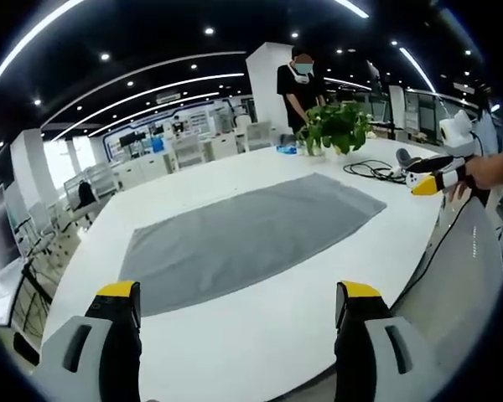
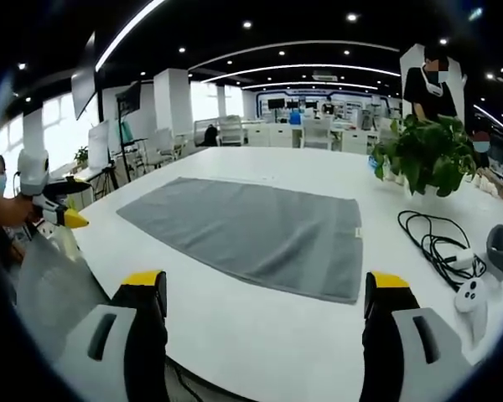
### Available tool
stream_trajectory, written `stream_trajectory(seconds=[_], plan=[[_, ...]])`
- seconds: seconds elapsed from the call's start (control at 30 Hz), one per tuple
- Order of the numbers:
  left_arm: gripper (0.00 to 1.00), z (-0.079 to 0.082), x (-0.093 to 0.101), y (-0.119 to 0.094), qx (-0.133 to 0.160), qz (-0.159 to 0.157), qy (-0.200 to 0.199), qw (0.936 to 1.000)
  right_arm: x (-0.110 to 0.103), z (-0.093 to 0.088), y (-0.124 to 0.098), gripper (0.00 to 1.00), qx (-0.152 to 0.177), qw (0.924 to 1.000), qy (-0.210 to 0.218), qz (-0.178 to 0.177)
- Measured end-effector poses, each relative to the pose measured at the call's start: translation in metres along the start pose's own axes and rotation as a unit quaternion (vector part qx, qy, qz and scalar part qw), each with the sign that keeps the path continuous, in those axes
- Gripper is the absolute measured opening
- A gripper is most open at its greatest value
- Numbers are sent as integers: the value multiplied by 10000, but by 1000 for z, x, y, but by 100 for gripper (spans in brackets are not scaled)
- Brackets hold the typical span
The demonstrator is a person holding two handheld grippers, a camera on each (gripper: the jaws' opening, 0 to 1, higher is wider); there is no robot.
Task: Fold the towel on the table until its edges align and the towel forms a compact rectangular stack.
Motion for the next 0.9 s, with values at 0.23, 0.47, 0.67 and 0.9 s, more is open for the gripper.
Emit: stream_trajectory(seconds=[0.23,0.47,0.67,0.9], plan=[[99,-4,-2,5,-43,-98,-113,9999,3,4,6,99,-71,9999,-53,-71],[99,-2,2,12,40,-288,-76,9995,17,7,7,99,-13,9996,-27,-294],[99,3,2,15,35,-178,-139,9997,22,12,6,99,9,9998,-97,-199],[99,14,9,15,-10,-4,-296,9996,18,13,3,99,-6,9992,-351,214]])
Point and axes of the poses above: the point that each gripper's makers call its tool centre point, and the gripper's own axes: y roughly forward along the fingers, x roughly to its right, z roughly out of its top, the point moved 7 cm from there along -y, roughly backward along the fingers, and after that the axes turned 2 degrees about x, right-handed, at the moved point
